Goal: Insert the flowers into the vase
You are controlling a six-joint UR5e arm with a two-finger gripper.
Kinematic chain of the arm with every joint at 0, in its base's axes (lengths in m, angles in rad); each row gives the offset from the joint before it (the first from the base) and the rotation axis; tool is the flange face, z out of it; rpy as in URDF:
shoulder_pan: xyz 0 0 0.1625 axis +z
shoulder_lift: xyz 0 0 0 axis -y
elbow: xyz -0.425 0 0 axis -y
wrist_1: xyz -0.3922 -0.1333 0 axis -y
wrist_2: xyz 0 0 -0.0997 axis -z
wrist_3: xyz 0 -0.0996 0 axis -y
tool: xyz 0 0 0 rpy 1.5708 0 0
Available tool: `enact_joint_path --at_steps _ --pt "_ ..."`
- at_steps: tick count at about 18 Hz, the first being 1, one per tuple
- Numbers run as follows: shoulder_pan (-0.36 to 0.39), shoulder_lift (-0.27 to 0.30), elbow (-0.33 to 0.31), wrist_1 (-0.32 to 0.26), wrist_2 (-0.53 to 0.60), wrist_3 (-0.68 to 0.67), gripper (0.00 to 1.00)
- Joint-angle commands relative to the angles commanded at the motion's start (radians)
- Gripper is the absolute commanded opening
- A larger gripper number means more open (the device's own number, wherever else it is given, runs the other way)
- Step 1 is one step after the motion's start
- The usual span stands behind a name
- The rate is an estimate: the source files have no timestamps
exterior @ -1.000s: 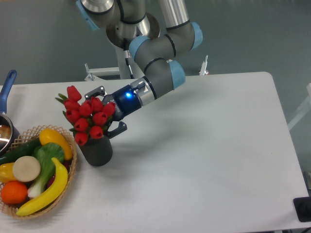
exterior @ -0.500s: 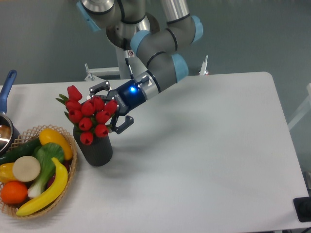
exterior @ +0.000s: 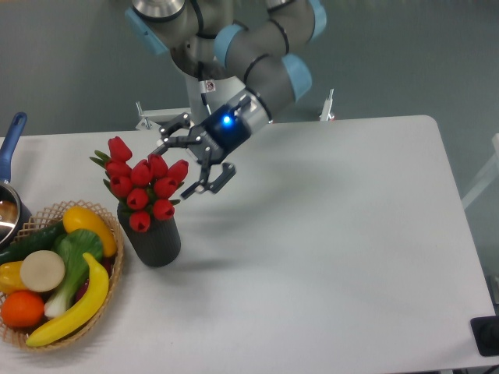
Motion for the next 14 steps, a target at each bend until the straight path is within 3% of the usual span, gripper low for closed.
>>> enact_joint_path --at_steps 3,6,7,9,10,12,14 --pt "0.083 0.019 0.052 0.000 0.078 -0.058 1.00" --pt "0.149 0.002 0.156 -0.009 0.144 -0.074 1.00" --pt "0.154 -0.036 0.188 -0.011 0.152 -0.077 1.00" --pt "0.193 -0.191 0.294 -0.008 0.222 -0.083 1.00" --pt "0.194 -0.233 0.330 -0.006 0.246 -0.081 1.00" --pt "0.189 -0.271 0.399 -0.012 0.331 -0.083 1.00" --pt "0.169 -0.320 0.451 -0.014 0.553 -0.081 1.00"
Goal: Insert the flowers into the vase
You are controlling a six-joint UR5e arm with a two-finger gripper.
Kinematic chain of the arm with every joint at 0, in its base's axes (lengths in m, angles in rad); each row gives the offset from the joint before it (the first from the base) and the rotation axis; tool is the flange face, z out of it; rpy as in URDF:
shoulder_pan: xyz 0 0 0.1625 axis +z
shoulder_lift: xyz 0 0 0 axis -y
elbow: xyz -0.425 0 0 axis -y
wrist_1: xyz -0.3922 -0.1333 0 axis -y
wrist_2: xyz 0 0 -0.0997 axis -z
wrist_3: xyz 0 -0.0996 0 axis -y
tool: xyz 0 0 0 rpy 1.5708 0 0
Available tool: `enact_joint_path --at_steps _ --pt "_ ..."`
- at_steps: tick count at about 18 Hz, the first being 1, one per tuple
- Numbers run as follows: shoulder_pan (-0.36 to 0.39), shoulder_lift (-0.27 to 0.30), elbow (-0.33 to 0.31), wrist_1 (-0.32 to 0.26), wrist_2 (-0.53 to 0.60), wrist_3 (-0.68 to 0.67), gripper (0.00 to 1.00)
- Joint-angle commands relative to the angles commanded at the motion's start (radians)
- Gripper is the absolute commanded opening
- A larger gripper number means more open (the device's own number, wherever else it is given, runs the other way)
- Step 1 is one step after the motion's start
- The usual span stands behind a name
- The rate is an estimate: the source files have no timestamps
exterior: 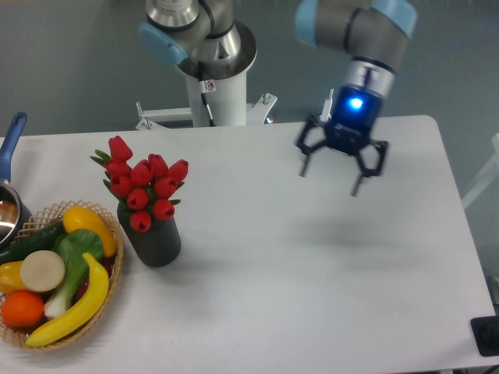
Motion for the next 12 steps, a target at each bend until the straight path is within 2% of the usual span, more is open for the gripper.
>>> enact_joint_path --at_steps 2,4,8,12 --pt "-0.047 -0.015 0.026 -0.002 0.178 0.002 1.00" --pt "-0.086 -0.029 0.054 -0.006 0.290 -0.001 1.00" --pt "-0.126 -0.032 0.060 -0.012 0.439 -0.020 1.00" --pt "-0.190 -0.040 0.063 -0.014 0.539 -0.020 1.00"
